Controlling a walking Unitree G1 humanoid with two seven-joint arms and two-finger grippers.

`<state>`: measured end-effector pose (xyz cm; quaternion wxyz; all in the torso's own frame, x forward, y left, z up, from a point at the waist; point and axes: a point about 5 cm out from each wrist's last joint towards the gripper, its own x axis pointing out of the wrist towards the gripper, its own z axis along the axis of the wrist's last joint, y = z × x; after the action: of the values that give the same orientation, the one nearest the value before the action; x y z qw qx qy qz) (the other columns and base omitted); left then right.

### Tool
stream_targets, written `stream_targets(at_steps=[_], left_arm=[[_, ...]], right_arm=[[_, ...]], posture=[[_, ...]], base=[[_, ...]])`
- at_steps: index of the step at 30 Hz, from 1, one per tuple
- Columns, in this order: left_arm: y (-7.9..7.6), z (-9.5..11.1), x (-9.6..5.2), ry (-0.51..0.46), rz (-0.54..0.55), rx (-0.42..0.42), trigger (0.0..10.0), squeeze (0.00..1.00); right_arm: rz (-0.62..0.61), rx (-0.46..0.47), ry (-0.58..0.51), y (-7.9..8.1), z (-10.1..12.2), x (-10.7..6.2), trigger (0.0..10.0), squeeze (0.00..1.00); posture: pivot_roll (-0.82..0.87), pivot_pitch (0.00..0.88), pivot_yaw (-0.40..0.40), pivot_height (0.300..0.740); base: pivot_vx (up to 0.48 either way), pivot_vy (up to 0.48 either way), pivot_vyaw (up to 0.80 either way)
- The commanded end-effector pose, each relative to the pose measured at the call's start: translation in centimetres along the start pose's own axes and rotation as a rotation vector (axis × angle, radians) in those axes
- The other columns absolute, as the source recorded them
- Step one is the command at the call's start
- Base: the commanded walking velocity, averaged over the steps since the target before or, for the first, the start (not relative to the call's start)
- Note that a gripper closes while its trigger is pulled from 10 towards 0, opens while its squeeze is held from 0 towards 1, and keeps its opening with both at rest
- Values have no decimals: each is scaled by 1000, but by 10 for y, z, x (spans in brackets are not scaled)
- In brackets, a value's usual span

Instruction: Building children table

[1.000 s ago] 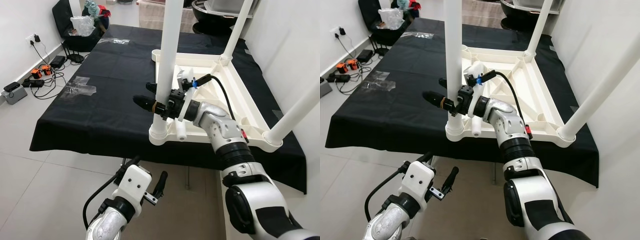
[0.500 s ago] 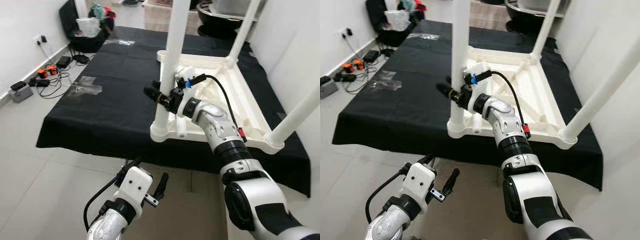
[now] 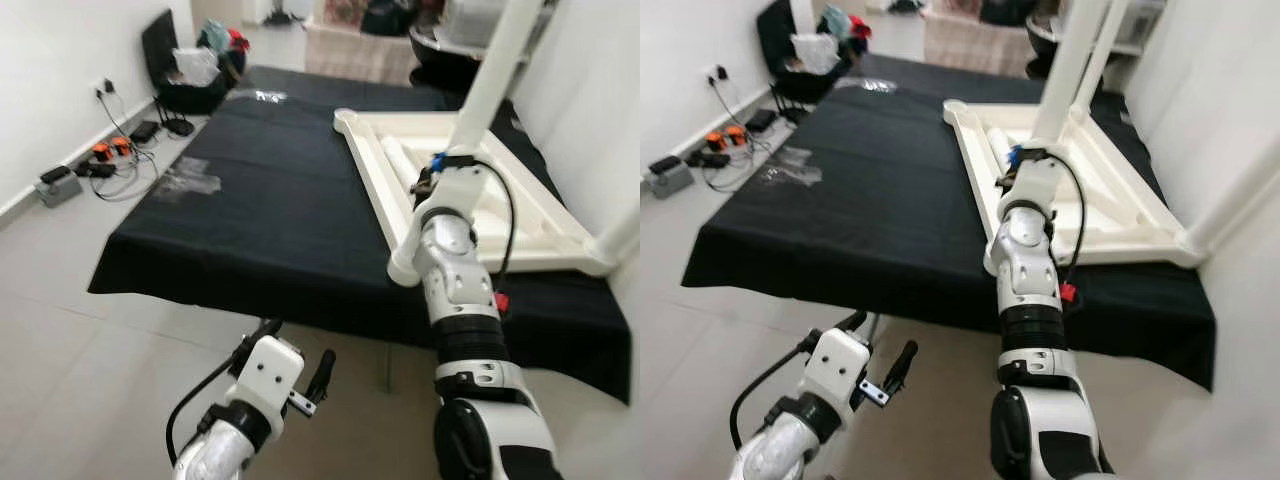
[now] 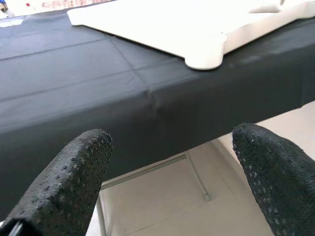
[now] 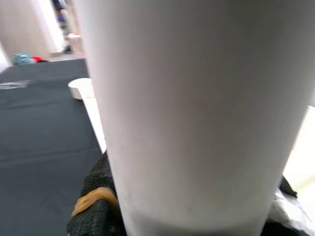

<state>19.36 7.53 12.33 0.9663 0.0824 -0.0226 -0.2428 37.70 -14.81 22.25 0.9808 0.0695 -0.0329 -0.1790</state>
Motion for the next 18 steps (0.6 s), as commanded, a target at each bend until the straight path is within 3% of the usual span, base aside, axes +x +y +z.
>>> stream_targets(at_steps=[1,3,4,6,7,10,11,12,13,18], left_arm=[[-1,-3,-1,10,2,6,10000,0],[-1,-3,-1,10,4,6,10000,0],[-1,-3,-1,11,4,5,10000,0],[-1,-3,-1,11,4,5,10000,0],[-1,-3,-1,12,6,3,10000,0],[2,-2,0,10,11,6,10000,0],[3,-2,0,8,13,6,10000,0],[3,-2,0,8,13,6,10000,0],[4,-2,0,8,13,4,10000,0],[3,-1,2,8,10,-2,10000,0]], right_arm=[[-73,11,25,-10,-3,-1,0,0],[-73,11,38,-5,-5,-5,0,0],[-57,6,43,-2,-5,-6,10000,0],[-56,3,48,1,-5,-6,10000,0],[-38,2,36,4,-4,-7,10000,1000],[-22,-14,12,10,2,-9,10000,1000],[-13,-22,1,11,5,-10,10000,835],[-13,-22,1,11,5,-10,10000,835],[9,-30,-20,13,9,-9,10000,0],[91,-64,-104,9,23,-1,10000,0]], posture=[[76,63,-107,740],[73,63,-103,740],[72,61,-101,740],[72,61,-101,740],[65,69,-95,740],[64,80,-99,740],[64,80,-99,740],[64,80,-99,740],[52,92,-93,740],[47,105,-94,740]], base=[[0,0,0],[0,0,0],[0,0,0],[0,0,0],[0,0,0],[0,0,0],[0,0,0],[0,0,0],[0,0,0],[0,0,0]])
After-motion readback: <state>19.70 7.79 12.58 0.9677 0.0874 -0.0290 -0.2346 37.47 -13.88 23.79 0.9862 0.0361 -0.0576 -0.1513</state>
